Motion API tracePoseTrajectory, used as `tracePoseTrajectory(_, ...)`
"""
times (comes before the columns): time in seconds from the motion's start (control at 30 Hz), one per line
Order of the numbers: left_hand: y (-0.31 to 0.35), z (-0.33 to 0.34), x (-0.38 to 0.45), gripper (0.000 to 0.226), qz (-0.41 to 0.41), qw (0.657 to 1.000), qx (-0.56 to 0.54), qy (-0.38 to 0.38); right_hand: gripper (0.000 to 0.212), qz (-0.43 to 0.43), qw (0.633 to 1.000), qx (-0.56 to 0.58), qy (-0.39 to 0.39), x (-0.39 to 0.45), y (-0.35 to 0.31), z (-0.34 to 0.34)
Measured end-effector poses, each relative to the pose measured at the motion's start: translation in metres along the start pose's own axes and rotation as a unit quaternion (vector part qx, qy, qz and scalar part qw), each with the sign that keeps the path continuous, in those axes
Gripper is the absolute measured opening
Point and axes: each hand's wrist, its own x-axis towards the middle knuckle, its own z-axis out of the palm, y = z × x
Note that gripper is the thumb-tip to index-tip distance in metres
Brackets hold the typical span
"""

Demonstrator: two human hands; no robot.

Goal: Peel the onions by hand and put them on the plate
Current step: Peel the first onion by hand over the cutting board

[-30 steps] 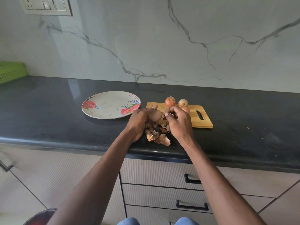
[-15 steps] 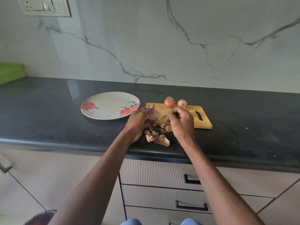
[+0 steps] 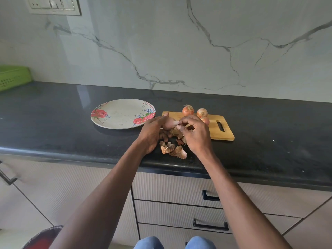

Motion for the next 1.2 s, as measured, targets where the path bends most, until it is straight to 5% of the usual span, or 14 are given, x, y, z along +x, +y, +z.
tracePoseTrajectory(0.6,0.002,-0.002,0.003,0.021,-0.039,0.999,-0.036,-0.001,0.006,0.069,0.997,-0.028,0.021,-0.001,-0.001,0.000)
tracePoseTrajectory(1.2,-0.004,-0.006,0.007,0.029,-0.009,0.997,-0.063,-0.041,0.054,0.088,0.995,0.027,-0.030,0.000,-0.002,0.002)
